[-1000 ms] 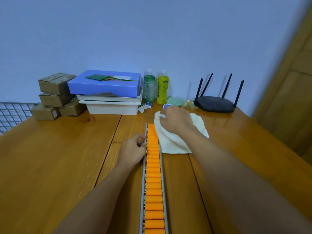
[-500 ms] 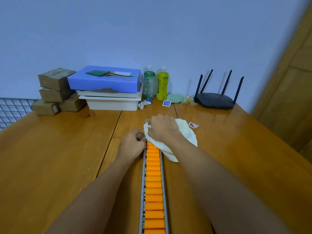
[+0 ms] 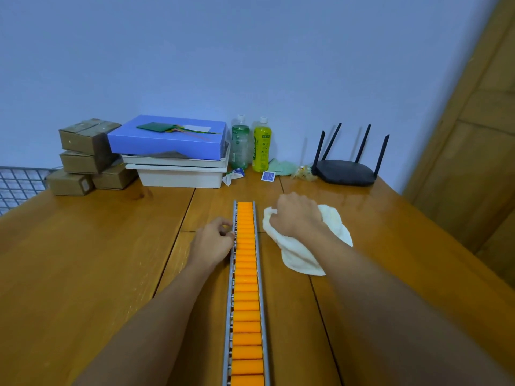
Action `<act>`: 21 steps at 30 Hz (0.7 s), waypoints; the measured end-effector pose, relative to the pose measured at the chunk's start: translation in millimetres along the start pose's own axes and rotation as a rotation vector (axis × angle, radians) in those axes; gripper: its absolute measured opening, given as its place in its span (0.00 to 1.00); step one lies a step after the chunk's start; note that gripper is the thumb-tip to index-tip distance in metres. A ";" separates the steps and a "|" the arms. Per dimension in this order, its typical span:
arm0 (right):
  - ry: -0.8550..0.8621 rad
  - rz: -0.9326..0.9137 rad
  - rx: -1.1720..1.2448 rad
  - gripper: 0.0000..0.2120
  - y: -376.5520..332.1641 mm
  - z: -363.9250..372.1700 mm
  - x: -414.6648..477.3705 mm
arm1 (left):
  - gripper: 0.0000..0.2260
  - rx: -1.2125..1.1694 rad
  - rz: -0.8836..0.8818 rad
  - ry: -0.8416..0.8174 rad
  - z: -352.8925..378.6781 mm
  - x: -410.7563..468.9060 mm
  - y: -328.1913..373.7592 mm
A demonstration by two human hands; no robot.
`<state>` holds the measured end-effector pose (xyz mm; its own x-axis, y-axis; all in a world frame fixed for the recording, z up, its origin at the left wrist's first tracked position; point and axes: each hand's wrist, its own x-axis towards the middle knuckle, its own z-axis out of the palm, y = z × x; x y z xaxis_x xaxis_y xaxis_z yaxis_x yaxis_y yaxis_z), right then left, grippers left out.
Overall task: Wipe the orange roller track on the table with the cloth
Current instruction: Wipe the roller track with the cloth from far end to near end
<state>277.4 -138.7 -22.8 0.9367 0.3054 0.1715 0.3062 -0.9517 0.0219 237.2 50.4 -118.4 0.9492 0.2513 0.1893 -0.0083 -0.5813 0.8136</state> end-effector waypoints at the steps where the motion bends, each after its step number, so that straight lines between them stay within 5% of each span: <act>1: 0.014 0.014 0.019 0.10 1.8 -5.8 -1.3 | 0.11 -0.003 -0.001 -0.003 -0.1 0.0 -0.5; 13: 0.021 -0.137 0.038 0.15 -72.4 5.4 -21.3 | 0.03 -0.056 0.014 0.004 -3.4 -4.0 1.1; 21: 0.055 -0.186 -0.065 0.13 -68.5 7.8 -27.8 | 0.13 -0.027 -0.016 0.003 -3.3 -2.3 1.4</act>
<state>231.7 -81.7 -36.7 0.8539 0.4751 0.2125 0.4594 -0.8799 0.1214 234.0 51.6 -115.9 0.9482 0.2632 0.1777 -0.0014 -0.5561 0.8311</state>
